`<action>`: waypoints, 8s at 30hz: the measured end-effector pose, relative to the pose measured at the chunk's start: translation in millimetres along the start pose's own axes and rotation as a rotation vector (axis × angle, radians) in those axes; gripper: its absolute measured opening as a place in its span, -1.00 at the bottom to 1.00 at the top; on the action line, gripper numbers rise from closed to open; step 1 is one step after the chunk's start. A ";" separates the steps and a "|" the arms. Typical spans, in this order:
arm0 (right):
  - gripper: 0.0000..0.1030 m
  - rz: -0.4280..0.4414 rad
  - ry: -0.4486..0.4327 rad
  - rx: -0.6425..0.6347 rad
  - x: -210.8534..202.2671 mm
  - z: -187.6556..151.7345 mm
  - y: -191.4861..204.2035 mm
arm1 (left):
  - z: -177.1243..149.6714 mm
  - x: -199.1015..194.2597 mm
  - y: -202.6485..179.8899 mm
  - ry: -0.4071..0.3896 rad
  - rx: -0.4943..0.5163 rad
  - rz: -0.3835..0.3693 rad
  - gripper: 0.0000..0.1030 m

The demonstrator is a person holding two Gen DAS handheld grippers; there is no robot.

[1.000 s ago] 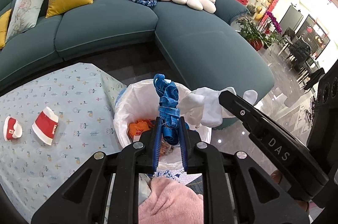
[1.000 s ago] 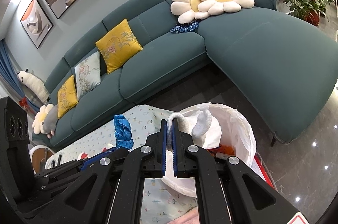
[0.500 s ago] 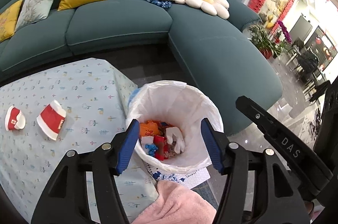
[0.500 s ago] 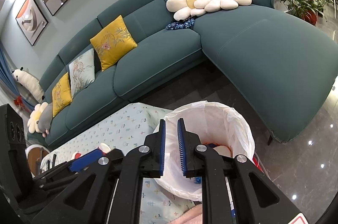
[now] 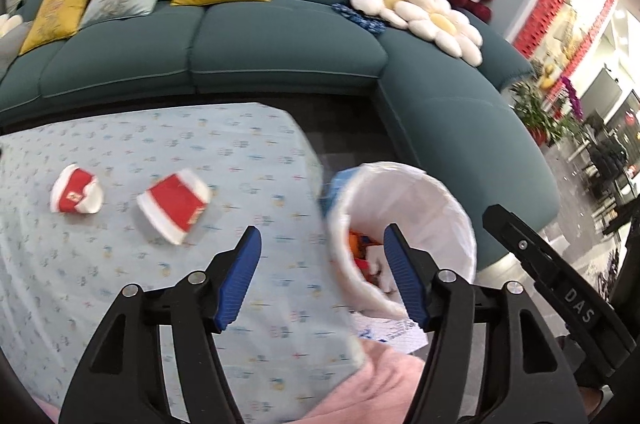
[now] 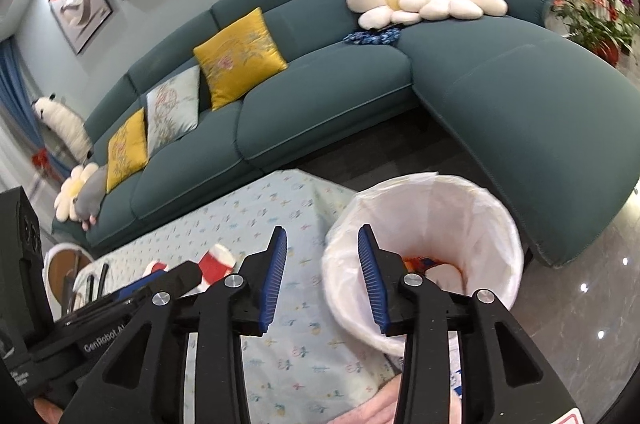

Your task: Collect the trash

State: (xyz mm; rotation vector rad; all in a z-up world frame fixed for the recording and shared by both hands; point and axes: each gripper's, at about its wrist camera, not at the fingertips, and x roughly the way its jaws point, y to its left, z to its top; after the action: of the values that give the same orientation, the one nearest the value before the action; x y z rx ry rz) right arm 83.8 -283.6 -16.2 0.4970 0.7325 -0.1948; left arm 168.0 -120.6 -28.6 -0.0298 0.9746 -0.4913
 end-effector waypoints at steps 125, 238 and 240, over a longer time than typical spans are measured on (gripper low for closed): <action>-0.94 0.029 0.135 -0.094 183.6 -29.3 155.3 | 44.4 73.7 177.1 -0.037 -0.146 -0.013 -0.96; 0.86 -0.288 0.038 -0.189 -67.7 -53.4 -27.4 | -62.7 -42.6 -42.8 -0.106 0.171 0.138 0.79; 0.86 -0.288 0.040 -0.189 -68.0 -54.9 -26.9 | -64.7 -43.1 -43.0 -0.106 0.171 0.142 0.79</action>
State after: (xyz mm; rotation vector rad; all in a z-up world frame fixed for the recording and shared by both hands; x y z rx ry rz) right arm -7.6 -279.7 -14.4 0.2145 0.8512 -0.3815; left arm 79.8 -128.7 -21.2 0.1645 0.8219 -0.4364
